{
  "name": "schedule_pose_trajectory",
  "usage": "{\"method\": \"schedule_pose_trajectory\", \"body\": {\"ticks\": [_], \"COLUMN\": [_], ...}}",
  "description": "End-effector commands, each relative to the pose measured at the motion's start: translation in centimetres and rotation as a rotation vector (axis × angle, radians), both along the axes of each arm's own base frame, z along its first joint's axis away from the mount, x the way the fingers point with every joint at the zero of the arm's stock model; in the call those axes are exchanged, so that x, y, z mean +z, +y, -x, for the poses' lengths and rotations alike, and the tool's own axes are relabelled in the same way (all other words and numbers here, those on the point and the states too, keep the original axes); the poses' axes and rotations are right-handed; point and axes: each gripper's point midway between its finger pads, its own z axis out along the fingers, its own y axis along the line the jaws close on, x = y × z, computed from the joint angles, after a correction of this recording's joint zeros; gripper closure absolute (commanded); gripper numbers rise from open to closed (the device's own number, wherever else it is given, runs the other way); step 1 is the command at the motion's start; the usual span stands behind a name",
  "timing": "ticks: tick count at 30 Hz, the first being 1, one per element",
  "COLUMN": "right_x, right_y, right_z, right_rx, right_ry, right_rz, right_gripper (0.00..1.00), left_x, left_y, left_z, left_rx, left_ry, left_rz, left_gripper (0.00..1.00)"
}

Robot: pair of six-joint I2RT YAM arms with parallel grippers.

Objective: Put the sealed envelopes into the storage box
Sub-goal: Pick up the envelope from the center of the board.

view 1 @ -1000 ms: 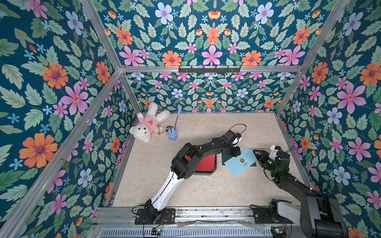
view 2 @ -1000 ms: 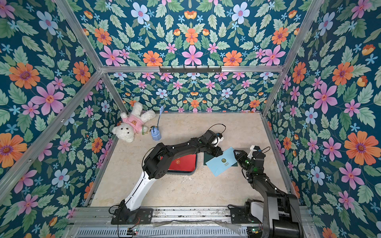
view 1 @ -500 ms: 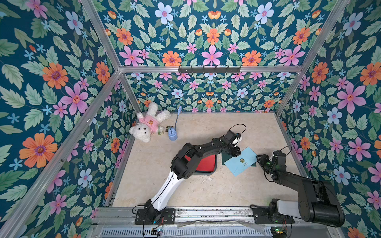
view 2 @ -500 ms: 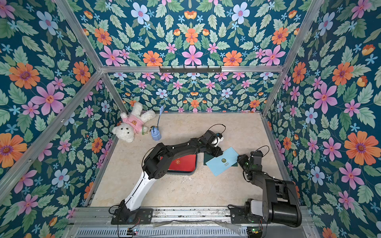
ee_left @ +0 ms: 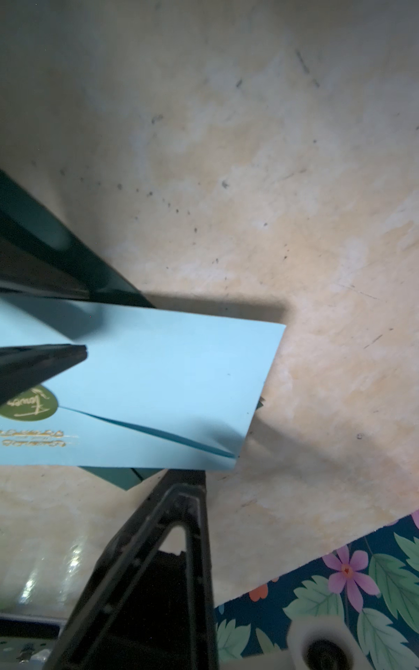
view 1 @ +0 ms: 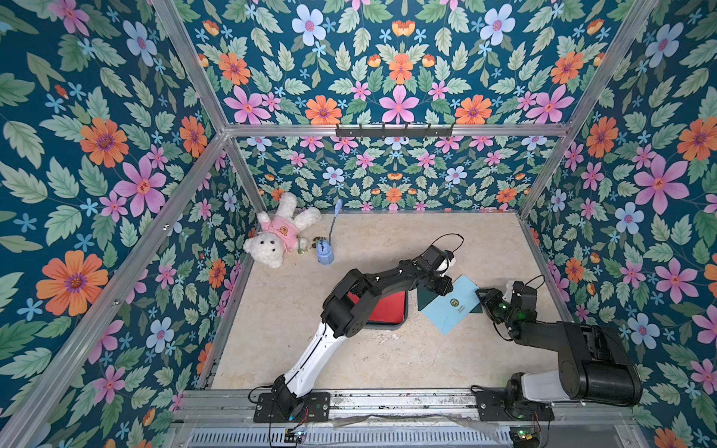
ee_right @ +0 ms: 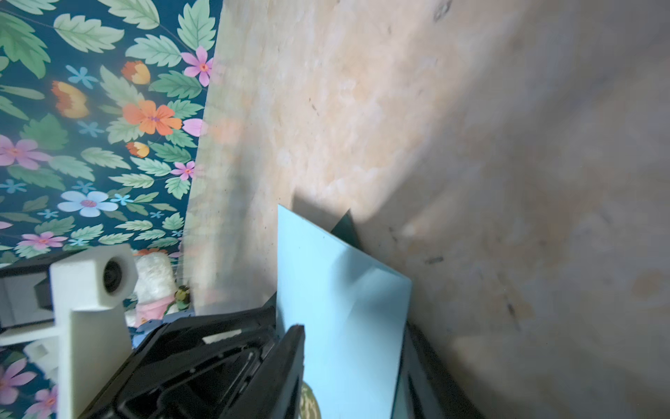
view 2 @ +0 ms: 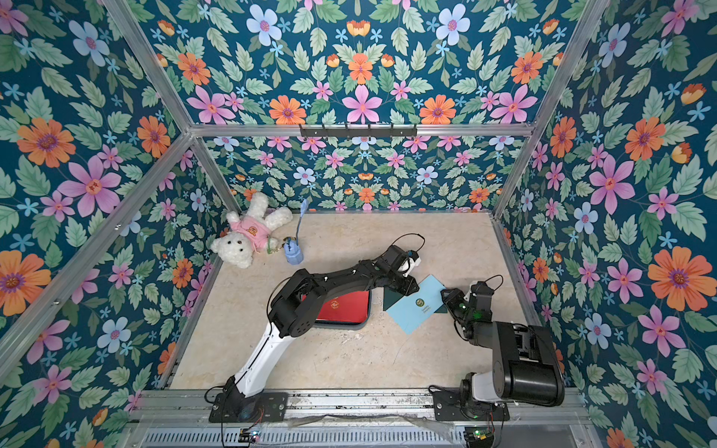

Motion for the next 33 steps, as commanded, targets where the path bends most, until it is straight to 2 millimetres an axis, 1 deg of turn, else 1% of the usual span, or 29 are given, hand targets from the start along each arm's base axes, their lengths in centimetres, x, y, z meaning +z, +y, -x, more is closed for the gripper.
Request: {"method": "schedule_pose_trajectory", "body": {"ticks": [1,5,11,17,20,24,27,31,33], "right_x": [2.3,3.3,3.3,3.4,2.7,2.6,2.0,2.0,2.3], "right_y": [2.0,2.7,3.5,4.6,4.3,4.3,3.8,3.4,3.2], "right_z": [-0.5,-0.4,0.2,0.2,0.1,0.0,0.0,0.2,0.3], "right_rx": [0.073,0.101,0.144,0.19,0.182,0.186,0.175,0.181,0.182], "right_ry": [-0.082,-0.117,-0.119,-0.109,-0.067,-0.045,0.005,0.031,0.029], "right_rz": [-0.116,-0.163,-0.165,-0.126,-0.086,-0.076,-0.038,0.011,0.036], "right_gripper": [0.53,0.53,0.55,0.58,0.59,0.6,0.6,0.6,0.6], "left_x": [-3.0,-3.1,-3.0,-3.2,-3.2,-3.2,-3.1,-3.1,-3.1], "left_y": [2.1,2.0,1.9,1.9,1.9,1.8,1.8,1.8,1.8], "left_z": [1.2,1.3,1.4,1.4,1.6,1.6,1.6,1.6,1.6], "left_rx": [0.013,0.011,0.011,0.01,0.009,0.008,0.009,0.008,0.008], "left_ry": [0.064,0.065,0.067,0.07,0.072,0.071,0.07,0.069,0.069], "left_rz": [-0.121,-0.121,-0.117,-0.119,-0.118,-0.117,-0.117,-0.117,-0.117], "left_gripper": [0.71,0.72,0.72,0.72,0.71,0.72,0.72,0.72,0.72]}}
